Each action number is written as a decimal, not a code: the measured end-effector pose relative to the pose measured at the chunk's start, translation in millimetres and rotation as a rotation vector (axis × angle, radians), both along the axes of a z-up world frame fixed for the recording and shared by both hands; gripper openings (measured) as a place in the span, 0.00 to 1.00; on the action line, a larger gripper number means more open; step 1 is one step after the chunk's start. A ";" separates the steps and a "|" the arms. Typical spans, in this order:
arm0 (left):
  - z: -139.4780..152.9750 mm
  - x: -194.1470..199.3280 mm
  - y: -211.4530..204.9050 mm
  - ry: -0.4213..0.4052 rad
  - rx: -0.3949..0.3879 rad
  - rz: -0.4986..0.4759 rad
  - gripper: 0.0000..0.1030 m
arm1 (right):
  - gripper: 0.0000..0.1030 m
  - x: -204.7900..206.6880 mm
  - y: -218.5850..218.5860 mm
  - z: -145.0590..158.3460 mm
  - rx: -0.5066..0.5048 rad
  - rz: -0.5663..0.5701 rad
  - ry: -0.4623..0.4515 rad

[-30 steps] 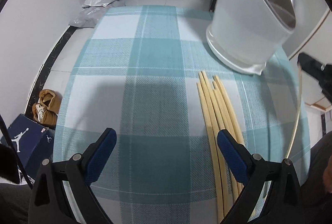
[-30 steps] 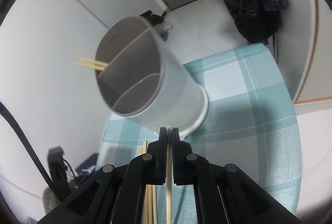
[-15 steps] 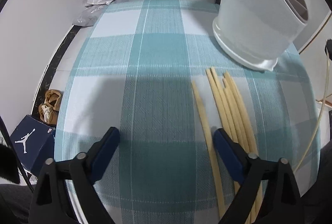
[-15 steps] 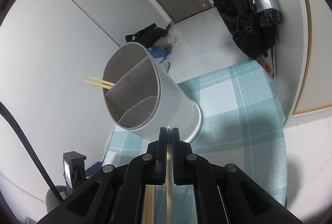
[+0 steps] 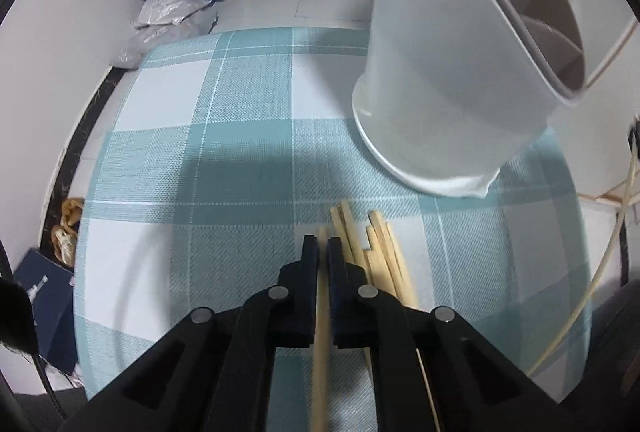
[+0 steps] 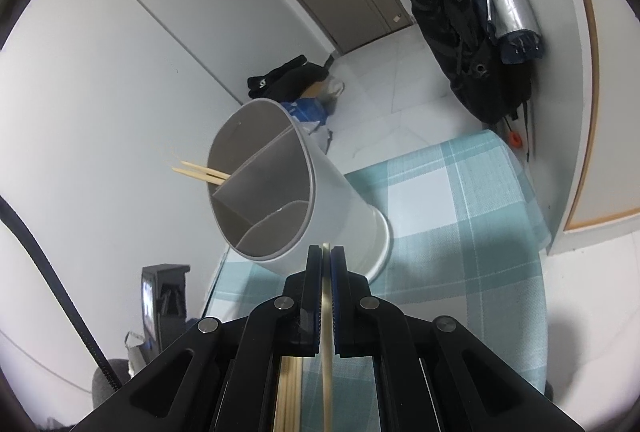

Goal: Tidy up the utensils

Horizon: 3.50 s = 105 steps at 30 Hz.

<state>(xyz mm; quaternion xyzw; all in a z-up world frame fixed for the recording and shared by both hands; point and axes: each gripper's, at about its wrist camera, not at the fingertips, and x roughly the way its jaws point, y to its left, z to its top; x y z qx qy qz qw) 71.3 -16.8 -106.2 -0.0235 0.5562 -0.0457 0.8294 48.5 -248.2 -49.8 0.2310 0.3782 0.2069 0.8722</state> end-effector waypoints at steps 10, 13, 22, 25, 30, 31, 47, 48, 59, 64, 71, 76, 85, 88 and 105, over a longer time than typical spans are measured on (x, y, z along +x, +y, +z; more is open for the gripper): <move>51.7 -25.0 11.1 -0.172 -0.105 0.072 0.02 | 0.03 -18.0 11.9 10.8 -0.052 0.007 -0.078; 72.7 -35.4 11.6 -0.260 -0.131 0.082 0.02 | 0.03 -27.5 20.6 16.2 -0.096 0.010 -0.120; 108.8 -57.5 12.9 -0.442 -0.134 0.051 0.02 | 0.03 -52.5 39.2 29.4 -0.175 0.004 -0.234; 112.3 -57.7 15.9 -0.465 -0.125 0.060 0.02 | 0.03 -54.1 47.6 30.9 -0.231 -0.022 -0.244; 116.7 -64.3 12.3 -0.456 -0.101 0.046 0.02 | 0.03 -56.5 49.7 31.6 -0.237 -0.032 -0.246; 118.2 -65.9 12.3 -0.453 -0.101 0.045 0.02 | 0.03 -57.4 49.5 33.9 -0.237 -0.033 -0.254; 130.9 -79.8 9.7 -0.463 -0.113 0.022 0.01 | 0.03 -69.0 52.9 54.5 -0.251 -0.054 -0.334; 132.8 -80.6 8.5 -0.465 -0.119 0.015 0.01 | 0.03 -69.2 52.6 55.8 -0.251 -0.054 -0.338; 166.7 -76.8 -15.6 -0.519 -0.151 -0.082 0.01 | 0.03 -63.6 45.0 79.1 -0.228 -0.064 -0.395; 178.4 -65.0 -23.8 -0.519 -0.183 -0.108 0.01 | 0.03 -58.2 36.6 96.0 -0.238 -0.072 -0.427; 204.8 -36.3 -32.4 -0.521 -0.255 -0.138 0.01 | 0.03 -37.5 22.1 128.6 -0.244 -0.100 -0.453; 224.0 -12.0 -32.0 -0.535 -0.301 -0.140 0.01 | 0.03 -11.7 26.8 155.1 -0.267 -0.093 -0.477; 245.9 38.7 -13.7 -0.565 -0.317 -0.086 0.01 | 0.03 54.5 35.0 197.8 -0.218 -0.078 -0.516; 246.5 50.7 -9.7 -0.573 -0.313 -0.074 0.01 | 0.03 73.9 45.8 204.4 -0.238 -0.063 -0.539; 200.7 62.2 26.8 -0.595 -0.349 0.112 0.01 | 0.03 133.1 81.6 162.5 -0.260 0.128 -0.506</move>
